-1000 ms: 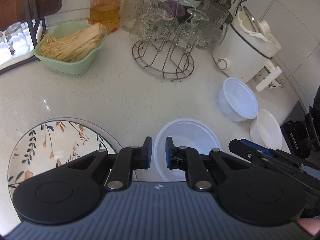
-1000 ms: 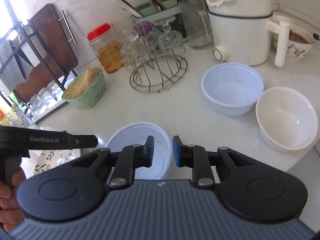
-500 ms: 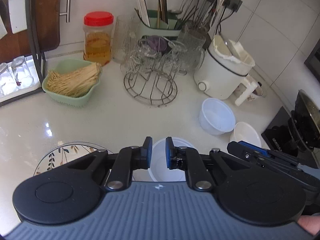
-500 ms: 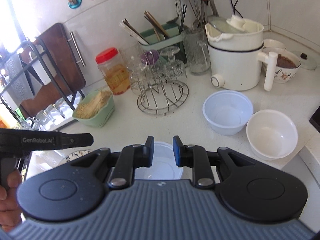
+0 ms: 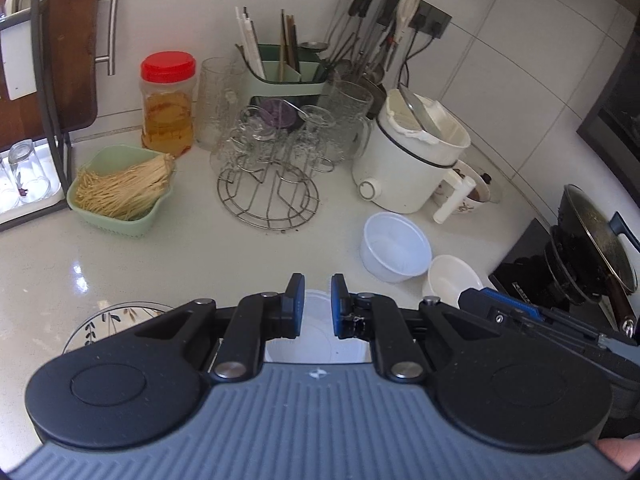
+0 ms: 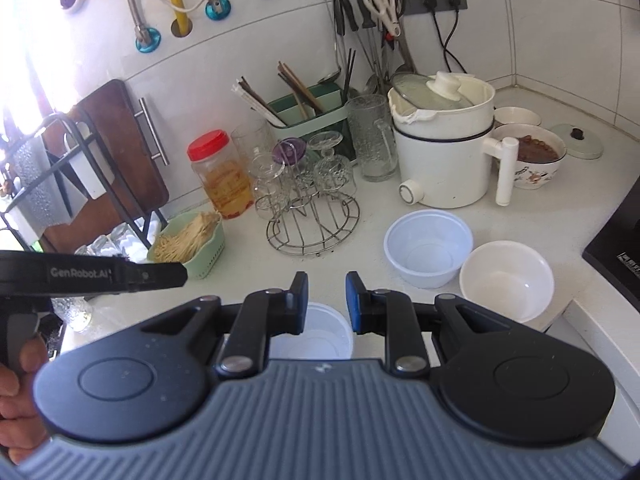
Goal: Organize plates and bowls
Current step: 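Carry the plastic bowl beside the plate stack and lower it with both grippers, then open both grippers and move them to the plastic bowl by the rice cooker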
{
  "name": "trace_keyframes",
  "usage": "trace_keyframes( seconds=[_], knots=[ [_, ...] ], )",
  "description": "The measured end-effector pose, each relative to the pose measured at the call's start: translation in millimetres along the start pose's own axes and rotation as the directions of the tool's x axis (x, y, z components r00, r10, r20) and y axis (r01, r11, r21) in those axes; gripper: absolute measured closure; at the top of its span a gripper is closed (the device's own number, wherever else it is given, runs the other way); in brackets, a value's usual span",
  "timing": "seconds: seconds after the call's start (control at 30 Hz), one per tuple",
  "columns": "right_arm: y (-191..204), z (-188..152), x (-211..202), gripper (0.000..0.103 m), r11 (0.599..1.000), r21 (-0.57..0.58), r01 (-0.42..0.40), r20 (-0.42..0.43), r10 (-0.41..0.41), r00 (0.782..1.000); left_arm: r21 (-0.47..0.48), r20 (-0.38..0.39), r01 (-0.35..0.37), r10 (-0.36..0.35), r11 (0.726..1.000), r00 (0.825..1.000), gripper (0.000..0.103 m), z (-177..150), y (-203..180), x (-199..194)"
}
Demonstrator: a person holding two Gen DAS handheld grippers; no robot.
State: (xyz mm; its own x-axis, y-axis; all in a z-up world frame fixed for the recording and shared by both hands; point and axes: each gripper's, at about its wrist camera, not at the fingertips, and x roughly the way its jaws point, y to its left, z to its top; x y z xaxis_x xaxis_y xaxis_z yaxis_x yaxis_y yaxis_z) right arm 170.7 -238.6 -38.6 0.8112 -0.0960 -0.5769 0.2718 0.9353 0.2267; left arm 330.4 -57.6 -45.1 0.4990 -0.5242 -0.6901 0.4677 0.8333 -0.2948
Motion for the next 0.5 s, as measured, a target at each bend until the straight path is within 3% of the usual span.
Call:
trace_keyframes(
  seconds=[0.5],
  knots=[
    [-54.8, -5.2, -14.5, 0.080, 0.993, 0.047, 0.105, -0.051, -0.103, 0.993, 0.077, -0.095, 0.090, -0.082, 0.993, 0.992, 0.088, -9.0, -58.0, 27.2]
  ],
)
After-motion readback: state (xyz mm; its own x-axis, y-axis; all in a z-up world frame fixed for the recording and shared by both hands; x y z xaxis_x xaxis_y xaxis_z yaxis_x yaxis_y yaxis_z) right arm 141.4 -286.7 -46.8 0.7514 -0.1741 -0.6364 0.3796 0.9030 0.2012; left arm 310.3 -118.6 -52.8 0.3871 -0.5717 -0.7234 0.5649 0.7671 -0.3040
